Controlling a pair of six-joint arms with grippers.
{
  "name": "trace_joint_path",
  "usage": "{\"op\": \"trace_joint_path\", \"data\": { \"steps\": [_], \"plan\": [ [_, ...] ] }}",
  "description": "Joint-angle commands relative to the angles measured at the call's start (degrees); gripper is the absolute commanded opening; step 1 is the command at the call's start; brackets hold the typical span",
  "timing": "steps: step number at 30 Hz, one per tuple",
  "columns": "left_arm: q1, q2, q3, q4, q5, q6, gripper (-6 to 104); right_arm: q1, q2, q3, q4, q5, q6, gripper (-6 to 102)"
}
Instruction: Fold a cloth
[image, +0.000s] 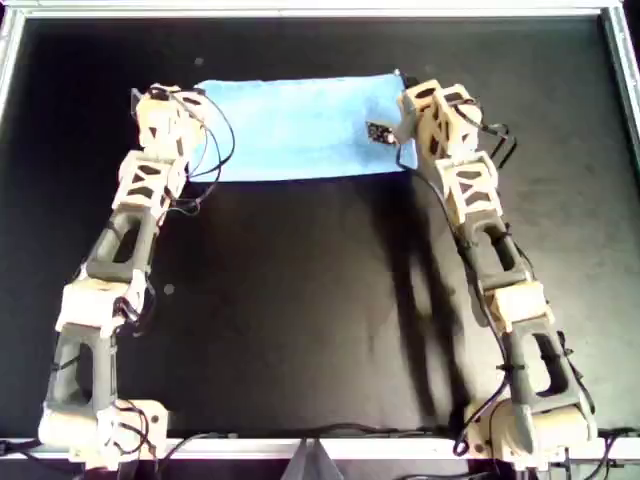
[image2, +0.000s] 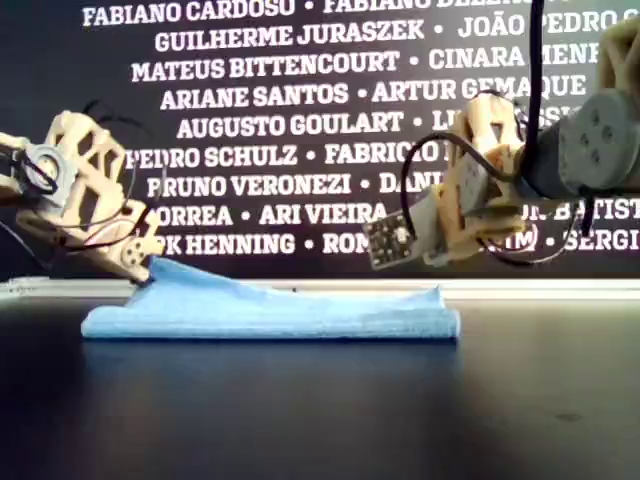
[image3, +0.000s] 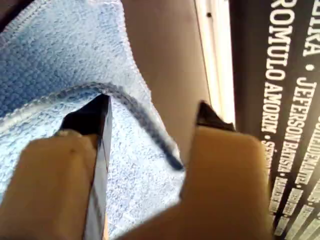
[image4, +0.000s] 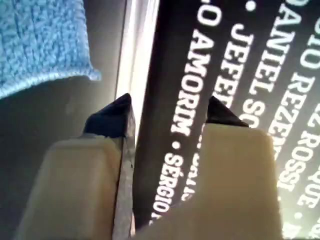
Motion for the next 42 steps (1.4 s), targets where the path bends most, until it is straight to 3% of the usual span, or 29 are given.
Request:
{"op": "trace_joint_path", "data": {
  "steps": [1,9,15,22,25,30,37,39,42],
  "plan": [
    [1.41,1.67,-4.48,-1.76,0.88,0.26,69,-0.44,9.14,-5.36,-1.32,0.35,-0.35,59],
    [1.05,2.72,-4.13,-0.44,-0.35,-1.85,81,-0.35,9.49,-5.36,-1.23,0.35,-0.35,59],
    [1.85,8.61,-3.16,0.09,-0.35,-9.40,92,-0.35,10.63,-5.36,-1.14,0.35,-0.35,59],
    [1.14,14.33,0.35,18.02,-0.26,-12.39,94,-0.35,10.46,-5.36,-1.14,0.35,-0.35,59],
    [1.85,17.75,0.35,20.04,-0.26,-14.94,94,-0.18,10.81,-5.36,-1.14,0.35,-0.35,59],
    [2.02,16.79,-0.97,19.60,-0.26,-14.59,94,0.35,13.01,-5.36,-0.53,0.35,-0.26,59],
    [1.67,17.84,-10.28,21.45,-0.26,-15.38,94,0.44,22.94,-5.36,10.99,0.35,-0.26,60],
    [1.58,19.42,-10.28,25.40,-0.26,-15.47,94,0.26,25.66,-5.36,16.00,0.35,-0.26,60],
    [1.49,26.37,-10.28,37.79,-0.26,-15.64,94,-0.26,32.61,-5.36,26.10,0.26,-0.26,60]
  ]
}}
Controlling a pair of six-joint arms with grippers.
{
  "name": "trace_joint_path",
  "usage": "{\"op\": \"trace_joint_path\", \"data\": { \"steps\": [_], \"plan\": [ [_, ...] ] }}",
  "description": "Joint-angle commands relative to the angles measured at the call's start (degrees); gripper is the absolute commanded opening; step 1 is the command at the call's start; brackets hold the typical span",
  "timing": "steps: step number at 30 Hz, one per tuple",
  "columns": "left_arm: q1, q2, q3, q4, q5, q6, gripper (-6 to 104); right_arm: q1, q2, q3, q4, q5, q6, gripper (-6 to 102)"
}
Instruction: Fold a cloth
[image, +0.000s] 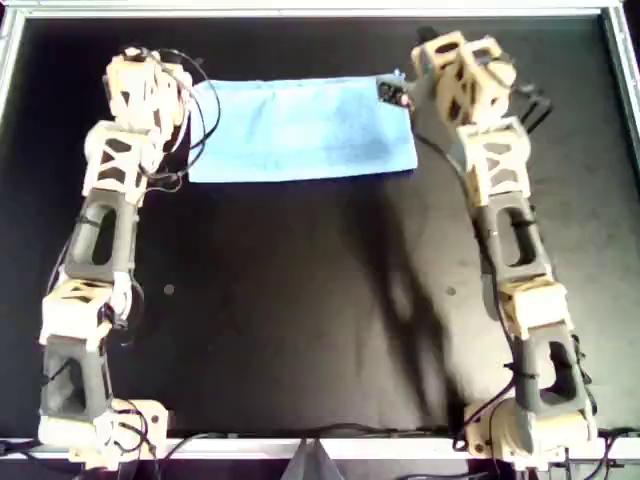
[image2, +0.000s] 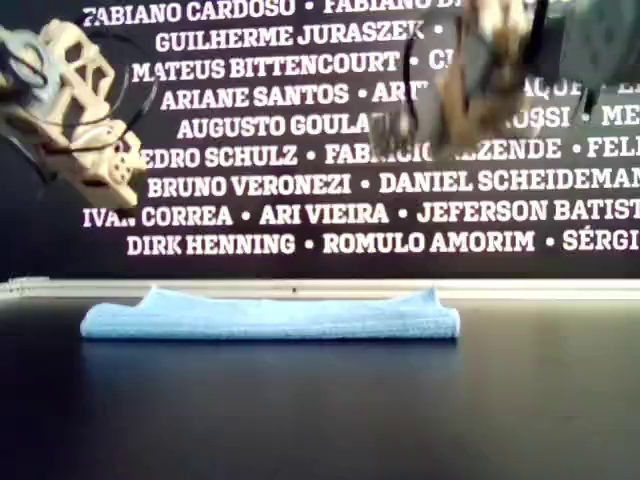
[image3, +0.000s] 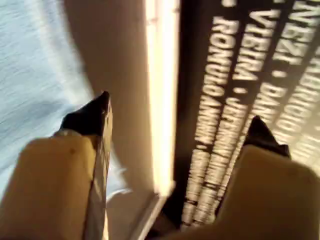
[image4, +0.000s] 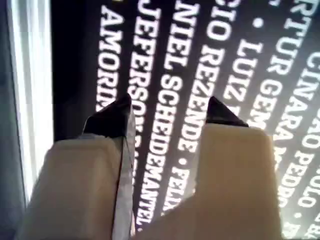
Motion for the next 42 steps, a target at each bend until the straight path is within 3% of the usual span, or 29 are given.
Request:
{"op": "trace_joint_path", "data": {
  "steps": [1,4,9,11,14,18,25,27,32,36,39,42],
  "plan": [
    [0.79,13.97,-4.04,13.36,-0.26,-0.44,94,-0.26,15.38,-5.01,12.66,0.26,-0.18,60],
    [0.53,22.50,-4.83,26.02,-0.18,-3.78,94,-0.09,23.91,-5.01,26.89,-0.62,0.62,60],
    [0.53,37.00,-4.13,41.04,-0.18,-13.80,94,0.62,38.50,-5.01,49.22,0.26,0.88,60],
    [0.53,41.84,-4.13,45.70,-0.18,-17.14,94,0.18,42.71,-4.57,54.14,0.26,0.88,60],
    [0.79,48.34,-2.99,46.85,-0.18,-19.60,94,-0.53,48.87,-3.34,53.88,0.35,0.88,60],
    [1.23,61.35,5.54,46.76,-0.18,-19.78,94,0.62,61.35,-2.02,53.70,0.35,0.88,60],
    [1.23,93.96,39.73,46.49,-0.18,-19.86,94,-0.35,84.20,14.24,53.61,0.35,0.88,60],
    [1.23,99.14,49.04,44.82,-0.18,-18.98,94,-0.35,87.45,20.48,53.53,0.35,0.88,60],
    [1.23,105.47,71.54,29.53,-0.18,-18.02,94,-0.44,90.18,39.73,53.26,0.44,0.97,60],
    [1.23,108.02,87.63,16.96,-0.18,-13.27,94,-1.32,92.55,56.16,49.57,0.53,2.64,60],
    [1.23,108.11,96.06,10.55,-0.18,-10.99,94,-4.04,97.29,71.19,40.96,1.14,3.16,60],
    [1.23,108.11,101.60,7.12,-0.18,-10.81,94,-5.89,102.13,89.82,28.21,1.23,2.99,60]
  ]
}}
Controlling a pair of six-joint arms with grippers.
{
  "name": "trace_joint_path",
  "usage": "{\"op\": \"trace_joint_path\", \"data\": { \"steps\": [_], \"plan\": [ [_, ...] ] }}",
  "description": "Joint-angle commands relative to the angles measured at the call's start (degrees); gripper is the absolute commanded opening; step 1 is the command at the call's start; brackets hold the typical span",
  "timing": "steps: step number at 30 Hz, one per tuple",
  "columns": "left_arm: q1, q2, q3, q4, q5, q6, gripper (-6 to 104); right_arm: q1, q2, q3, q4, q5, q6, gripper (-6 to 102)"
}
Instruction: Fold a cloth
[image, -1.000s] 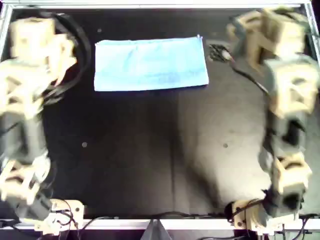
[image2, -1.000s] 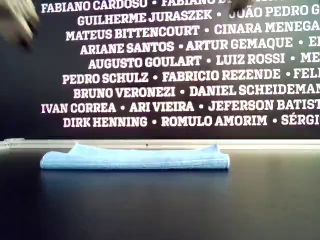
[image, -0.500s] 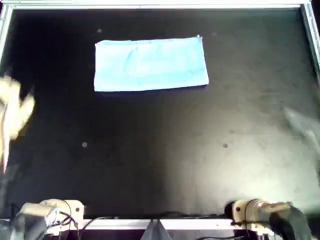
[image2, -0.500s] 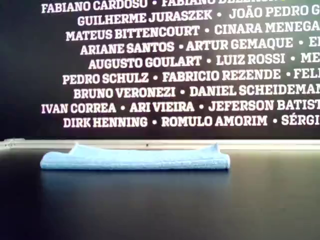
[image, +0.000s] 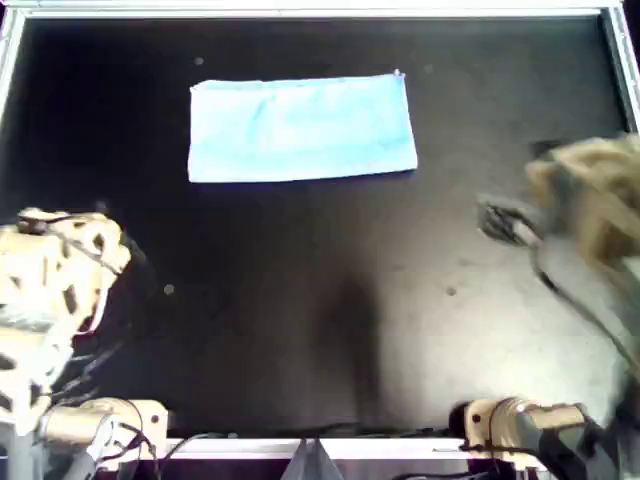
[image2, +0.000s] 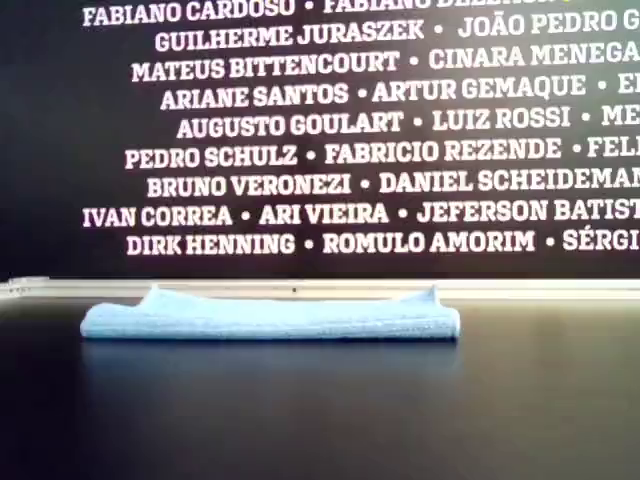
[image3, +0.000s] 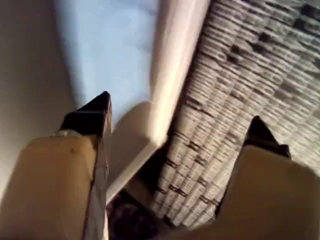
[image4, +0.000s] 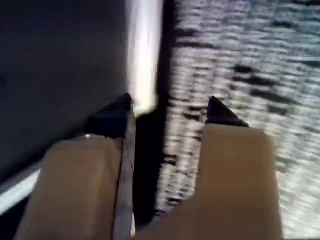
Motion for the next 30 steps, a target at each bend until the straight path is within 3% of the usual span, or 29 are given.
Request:
{"op": "trace_joint_path", "data": {
  "steps": [1,7,12,19,30],
  "plan": [
    [1.14,1.23,3.43,-4.92,-0.18,0.62,94,-1.49,10.72,20.21,-15.82,0.00,0.18,60],
    [1.23,0.44,9.58,-6.33,-0.18,0.97,94,-1.49,26.54,54.93,-37.27,-0.18,-0.70,60],
    [1.23,1.32,19.07,-17.67,-0.18,4.48,94,-1.49,38.23,74.44,-48.34,-0.09,-0.79,60],
    [1.23,1.41,33.31,-35.42,-0.18,5.71,94,-1.58,43.59,89.74,-59.77,0.00,-0.79,60],
    [1.14,1.41,42.71,-41.92,-0.18,5.62,94,-1.14,43.77,99.84,-68.55,-0.97,-0.79,60]
  ]
}}
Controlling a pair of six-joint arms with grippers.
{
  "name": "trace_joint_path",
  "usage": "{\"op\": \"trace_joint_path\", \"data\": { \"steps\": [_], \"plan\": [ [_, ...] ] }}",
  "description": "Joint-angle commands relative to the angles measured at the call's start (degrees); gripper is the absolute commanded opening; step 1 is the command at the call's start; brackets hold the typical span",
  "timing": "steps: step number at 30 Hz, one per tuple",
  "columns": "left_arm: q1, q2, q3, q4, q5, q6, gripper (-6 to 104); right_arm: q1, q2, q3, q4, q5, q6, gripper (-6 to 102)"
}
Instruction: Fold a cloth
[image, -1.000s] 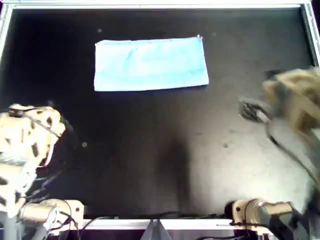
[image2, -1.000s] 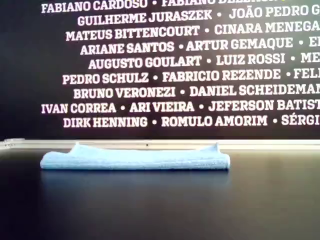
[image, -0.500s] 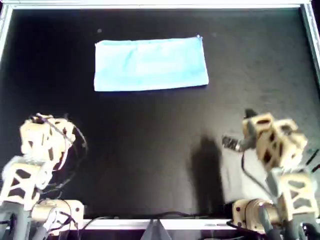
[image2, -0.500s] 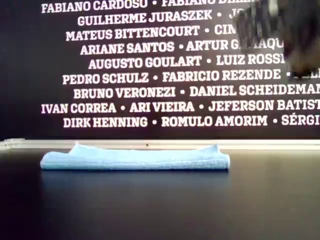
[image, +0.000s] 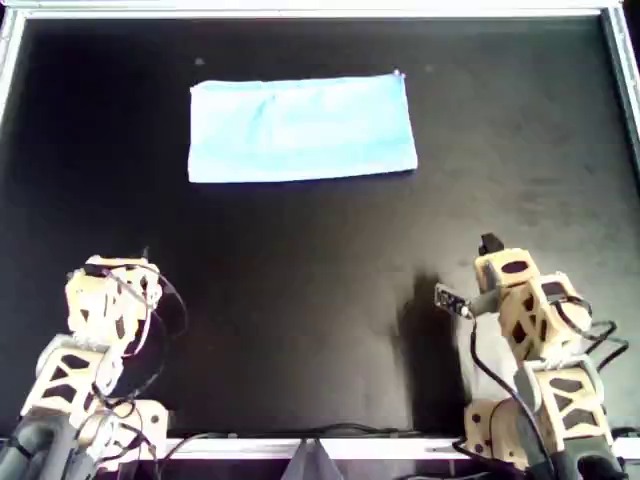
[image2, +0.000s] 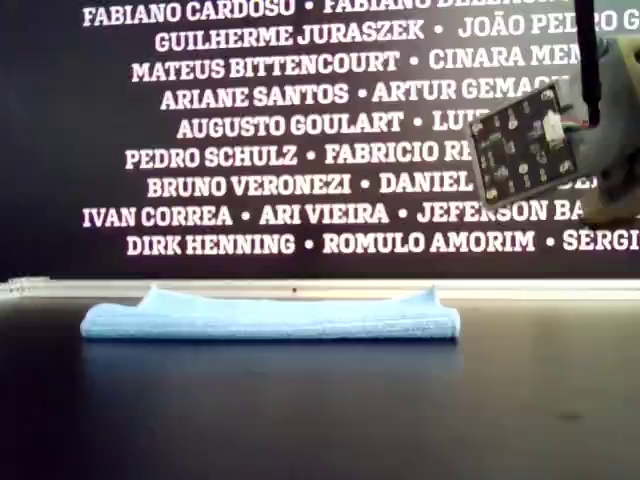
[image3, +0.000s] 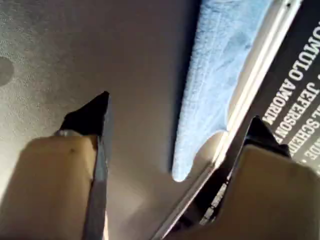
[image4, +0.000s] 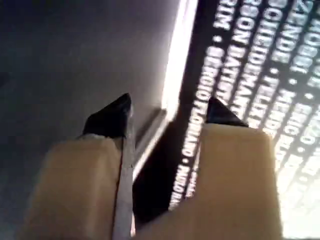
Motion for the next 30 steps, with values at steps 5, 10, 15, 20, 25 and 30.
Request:
{"op": "trace_joint_path", "data": {
  "steps": [5,10,15,20,25,30],
  "plan": [
    [0.35,1.32,-0.18,-1.93,0.88,0.00,93,0.53,0.97,0.44,-3.25,-0.53,-0.26,60],
    [0.35,0.18,-1.58,-1.93,0.97,0.26,94,0.70,-0.79,-0.53,-3.43,-1.14,-0.26,60],
    [0.35,-7.91,-8.00,-2.11,0.97,-0.09,94,0.70,-8.88,-7.38,-3.52,-1.23,0.53,60],
    [0.18,-33.66,-25.22,-2.20,0.97,-0.53,94,0.70,-34.98,-24.70,-3.52,-1.41,0.62,62],
    [-0.44,-53.00,-41.75,-2.20,0.97,0.00,101,0.79,-62.67,-47.37,-3.52,-5.45,0.70,77],
    [-1.67,-59.59,-52.29,-2.20,0.97,0.26,100,3.69,-78.66,-64.16,-3.43,-9.93,0.79,87]
  ]
}}
